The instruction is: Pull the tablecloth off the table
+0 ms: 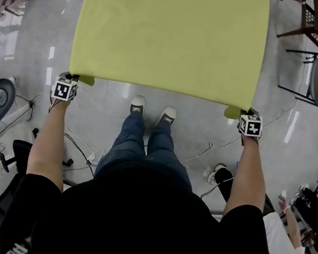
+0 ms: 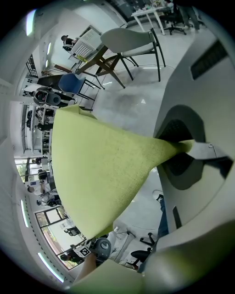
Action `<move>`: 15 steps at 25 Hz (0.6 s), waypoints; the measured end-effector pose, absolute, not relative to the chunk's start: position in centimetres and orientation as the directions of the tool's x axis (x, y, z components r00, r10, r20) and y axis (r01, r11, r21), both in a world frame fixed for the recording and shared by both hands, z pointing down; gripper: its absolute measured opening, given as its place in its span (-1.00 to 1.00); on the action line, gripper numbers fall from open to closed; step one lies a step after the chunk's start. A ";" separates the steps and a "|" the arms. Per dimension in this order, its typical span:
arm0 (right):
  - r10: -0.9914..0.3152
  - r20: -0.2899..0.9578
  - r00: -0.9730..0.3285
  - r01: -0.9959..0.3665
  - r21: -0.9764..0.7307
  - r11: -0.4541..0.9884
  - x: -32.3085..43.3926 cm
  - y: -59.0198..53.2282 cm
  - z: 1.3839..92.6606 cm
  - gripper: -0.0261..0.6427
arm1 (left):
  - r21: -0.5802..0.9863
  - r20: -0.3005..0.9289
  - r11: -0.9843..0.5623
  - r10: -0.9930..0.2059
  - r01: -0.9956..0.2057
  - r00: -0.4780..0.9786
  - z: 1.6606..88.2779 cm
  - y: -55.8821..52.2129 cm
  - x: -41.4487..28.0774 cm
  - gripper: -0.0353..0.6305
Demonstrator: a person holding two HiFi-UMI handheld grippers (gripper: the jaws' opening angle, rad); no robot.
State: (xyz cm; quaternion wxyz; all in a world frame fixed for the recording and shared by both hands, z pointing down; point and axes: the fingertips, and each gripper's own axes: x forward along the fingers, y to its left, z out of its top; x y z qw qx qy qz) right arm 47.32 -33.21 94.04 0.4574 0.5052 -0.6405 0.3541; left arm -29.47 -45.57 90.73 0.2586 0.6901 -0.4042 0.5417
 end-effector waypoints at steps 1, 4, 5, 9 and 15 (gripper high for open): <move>-0.322 0.944 -0.075 -0.971 0.004 0.239 47.3 -33.0 94.0 -0.86 | -0.084 0.958 -0.537 -0.276 -0.840 0.081 90.5 -45.4 -29.6 -0.80; -0.315 0.944 -0.093 -0.969 -0.013 0.245 47.3 -32.3 93.8 -0.86 | -0.097 0.959 -0.526 -0.277 -0.845 0.063 89.7 -44.8 -29.6 -0.81; -0.312 0.945 -0.097 -0.968 -0.017 0.250 47.5 -32.1 93.7 -0.86 | -0.099 0.959 -0.524 -0.278 -0.846 0.060 89.4 -44.5 -29.4 -0.81; -0.303 0.947 -0.105 -0.964 -0.022 0.265 48.0 -31.0 93.1 -0.86 | -0.104 0.959 -0.523 -0.279 -0.846 0.054 88.5 -43.7 -29.1 -0.81; -0.284 0.950 -0.128 -0.951 -0.036 0.309 47.6 -28.9 92.0 -0.86 | -0.129 0.956 -0.519 -0.291 -0.845 0.032 86.5 -41.5 -29.5 -0.82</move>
